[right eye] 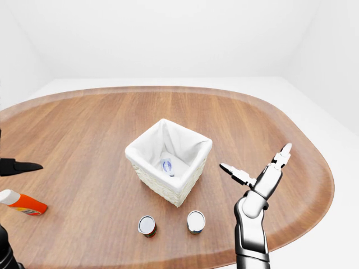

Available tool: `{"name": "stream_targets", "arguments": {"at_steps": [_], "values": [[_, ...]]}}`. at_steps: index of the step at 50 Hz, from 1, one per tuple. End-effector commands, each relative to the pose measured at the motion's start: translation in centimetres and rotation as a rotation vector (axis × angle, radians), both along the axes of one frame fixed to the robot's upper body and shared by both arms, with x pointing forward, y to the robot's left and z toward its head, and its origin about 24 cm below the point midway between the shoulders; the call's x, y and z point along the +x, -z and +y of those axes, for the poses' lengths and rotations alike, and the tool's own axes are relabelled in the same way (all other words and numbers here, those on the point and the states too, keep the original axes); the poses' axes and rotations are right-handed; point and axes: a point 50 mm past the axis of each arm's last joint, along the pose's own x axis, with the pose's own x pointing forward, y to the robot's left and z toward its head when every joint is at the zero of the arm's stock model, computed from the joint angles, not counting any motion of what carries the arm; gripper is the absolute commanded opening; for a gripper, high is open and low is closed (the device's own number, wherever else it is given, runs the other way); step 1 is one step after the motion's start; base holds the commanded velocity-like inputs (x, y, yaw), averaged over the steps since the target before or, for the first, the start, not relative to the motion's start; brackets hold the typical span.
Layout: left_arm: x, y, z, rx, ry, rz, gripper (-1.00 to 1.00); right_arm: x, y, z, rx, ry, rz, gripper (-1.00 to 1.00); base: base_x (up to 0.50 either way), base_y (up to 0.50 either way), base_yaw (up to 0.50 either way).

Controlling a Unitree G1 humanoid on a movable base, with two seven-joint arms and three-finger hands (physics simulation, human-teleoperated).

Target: Pick up the alphabet soup and the cream cheese box, and put them in the basket.

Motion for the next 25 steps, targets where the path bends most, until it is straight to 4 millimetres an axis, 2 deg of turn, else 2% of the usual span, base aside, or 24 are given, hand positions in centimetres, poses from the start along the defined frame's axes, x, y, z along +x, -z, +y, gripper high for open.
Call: {"name": "stream_targets", "arguments": {"at_steps": [1, 23, 25], "values": [[-0.23, 0.12, 0.22, -0.008, 0.000, -0.005, 1.00, 0.00, -0.03, 0.02, -0.007, 0.000, 0.002, 1.00, 0.00, 0.00, 0.00], [-0.23, 0.12, 0.22, -0.008, 0.000, -0.004, 1.00, 0.00, -0.03, 0.02, -0.006, 0.000, 0.002, 1.00, 0.00, 0.00, 0.00], [-0.11, 0.13, 0.16, 0.005, -0.010, 0.034, 1.00, 0.42, 0.00, 0.37, -0.006, -0.060, -0.022, 1.00, 0.00, 0.00, 0.00]]}}
